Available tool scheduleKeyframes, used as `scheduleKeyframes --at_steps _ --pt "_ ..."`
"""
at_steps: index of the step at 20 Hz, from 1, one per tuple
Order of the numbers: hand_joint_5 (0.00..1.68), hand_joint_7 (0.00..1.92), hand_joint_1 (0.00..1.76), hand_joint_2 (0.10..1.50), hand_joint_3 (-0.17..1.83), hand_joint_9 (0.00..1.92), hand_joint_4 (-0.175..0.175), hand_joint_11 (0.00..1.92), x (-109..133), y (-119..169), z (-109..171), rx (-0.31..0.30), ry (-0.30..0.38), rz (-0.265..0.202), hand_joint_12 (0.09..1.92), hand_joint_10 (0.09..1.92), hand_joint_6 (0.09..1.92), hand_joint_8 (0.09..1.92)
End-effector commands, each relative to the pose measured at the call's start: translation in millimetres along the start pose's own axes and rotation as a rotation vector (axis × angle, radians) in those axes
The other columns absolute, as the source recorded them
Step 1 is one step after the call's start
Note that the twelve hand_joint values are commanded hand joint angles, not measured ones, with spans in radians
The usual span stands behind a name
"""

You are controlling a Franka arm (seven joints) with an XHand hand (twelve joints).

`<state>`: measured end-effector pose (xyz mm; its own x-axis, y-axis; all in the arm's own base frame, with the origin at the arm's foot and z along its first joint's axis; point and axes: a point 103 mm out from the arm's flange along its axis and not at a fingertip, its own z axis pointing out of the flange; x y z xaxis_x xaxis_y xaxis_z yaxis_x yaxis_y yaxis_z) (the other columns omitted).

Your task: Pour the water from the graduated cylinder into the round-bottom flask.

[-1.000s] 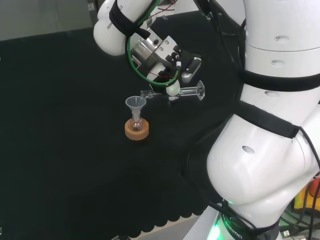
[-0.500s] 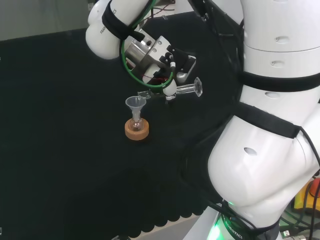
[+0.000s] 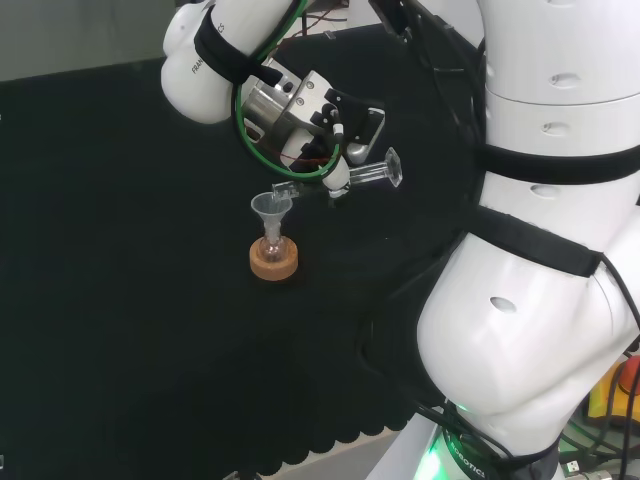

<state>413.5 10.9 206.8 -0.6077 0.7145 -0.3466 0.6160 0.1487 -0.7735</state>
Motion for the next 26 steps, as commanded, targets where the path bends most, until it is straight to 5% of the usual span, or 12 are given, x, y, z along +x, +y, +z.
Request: scheduleKeyframes --at_steps 1,26 --pt "1.04 1.07 1.27 1.08 0.0 1.54 -0.175 1.33 -1 -2 -1 0.0 -0.02 0.016 0.66 0.09 0.91 0.89" --pt "1.03 1.07 1.27 1.08 0.0 1.53 -0.175 1.32 2 -7 -12 0.034 -0.124 0.099 0.66 0.09 0.92 0.89"
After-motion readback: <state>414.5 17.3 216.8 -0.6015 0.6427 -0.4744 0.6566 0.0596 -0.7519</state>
